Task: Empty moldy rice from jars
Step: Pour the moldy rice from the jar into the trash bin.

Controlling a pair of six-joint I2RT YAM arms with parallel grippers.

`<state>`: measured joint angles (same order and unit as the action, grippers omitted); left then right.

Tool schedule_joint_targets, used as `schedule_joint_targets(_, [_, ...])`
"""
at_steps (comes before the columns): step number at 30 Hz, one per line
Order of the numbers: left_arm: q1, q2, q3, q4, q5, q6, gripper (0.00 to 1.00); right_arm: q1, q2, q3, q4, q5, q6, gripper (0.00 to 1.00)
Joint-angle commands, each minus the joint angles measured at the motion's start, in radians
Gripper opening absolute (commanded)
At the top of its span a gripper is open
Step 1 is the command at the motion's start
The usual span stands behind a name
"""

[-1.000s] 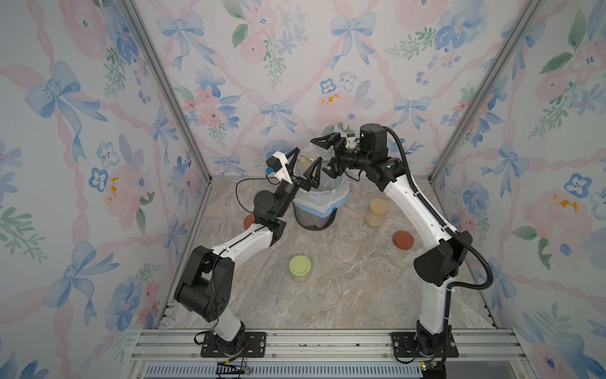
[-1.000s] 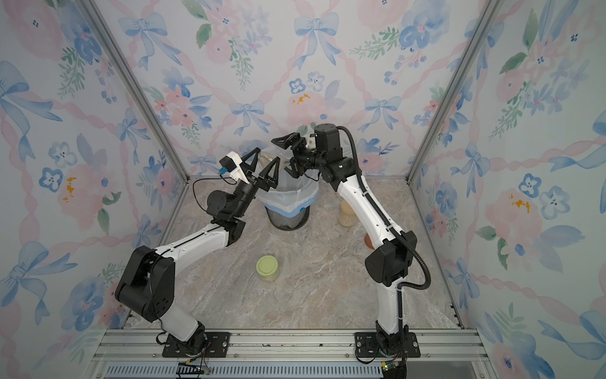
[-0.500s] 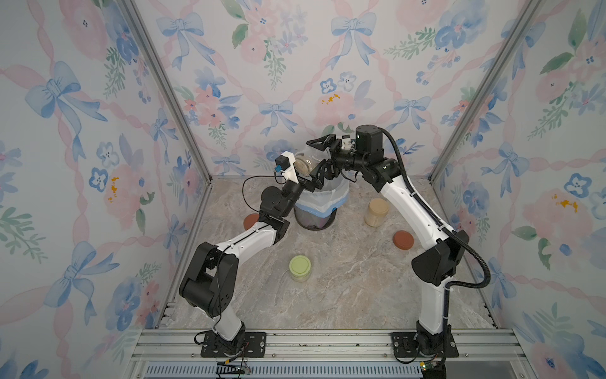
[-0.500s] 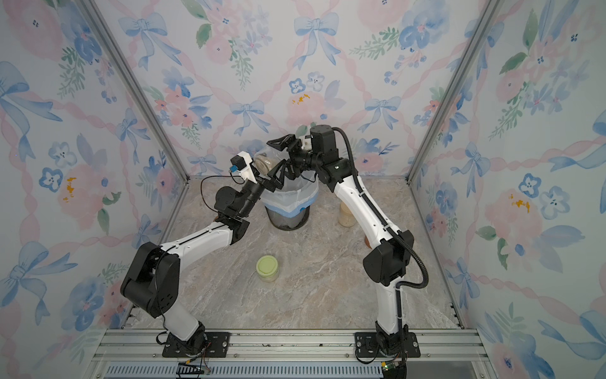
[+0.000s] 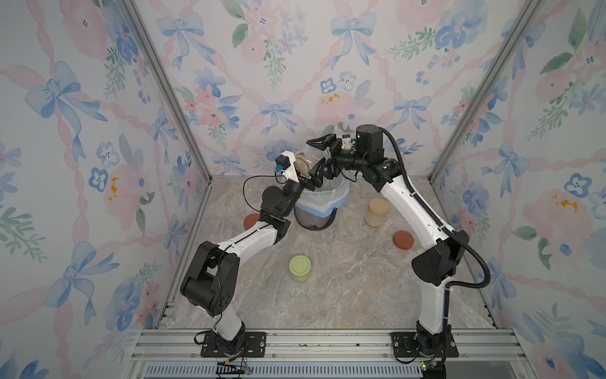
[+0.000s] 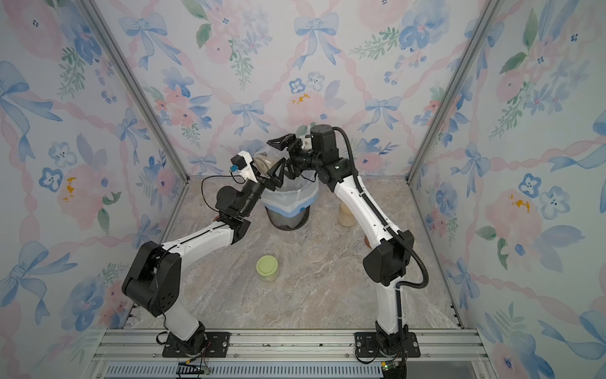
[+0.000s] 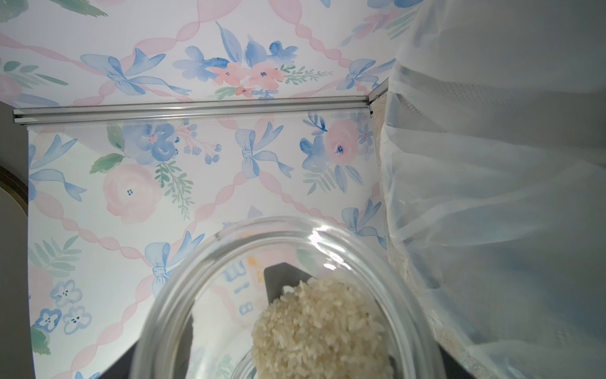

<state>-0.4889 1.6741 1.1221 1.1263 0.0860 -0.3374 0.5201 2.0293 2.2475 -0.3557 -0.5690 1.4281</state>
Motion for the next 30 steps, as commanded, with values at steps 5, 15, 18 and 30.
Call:
schedule_joint_targets(5, [-0.01, -0.009, 0.024, 0.044, 0.031, -0.038, 0.0, 0.009, -0.005, 0.022, 0.059, -0.018, -0.046, 0.93])
schedule_joint_targets(15, [0.018, -0.034, 0.036, 0.043, 0.043, -0.038, 0.0, -0.028, -0.081, -0.129, 0.092, 0.014, -0.06, 0.97])
schedule_joint_targets(18, [0.023, -0.033, 0.044, 0.042, 0.047, -0.04, 0.0, -0.037, -0.1, -0.163, 0.109, 0.018, -0.063, 0.97])
schedule_joint_targets(30, [0.048, -0.058, 0.068, -0.06, 0.061, -0.012, 0.0, -0.096, -0.154, -0.234, 0.116, 0.024, -0.086, 0.97])
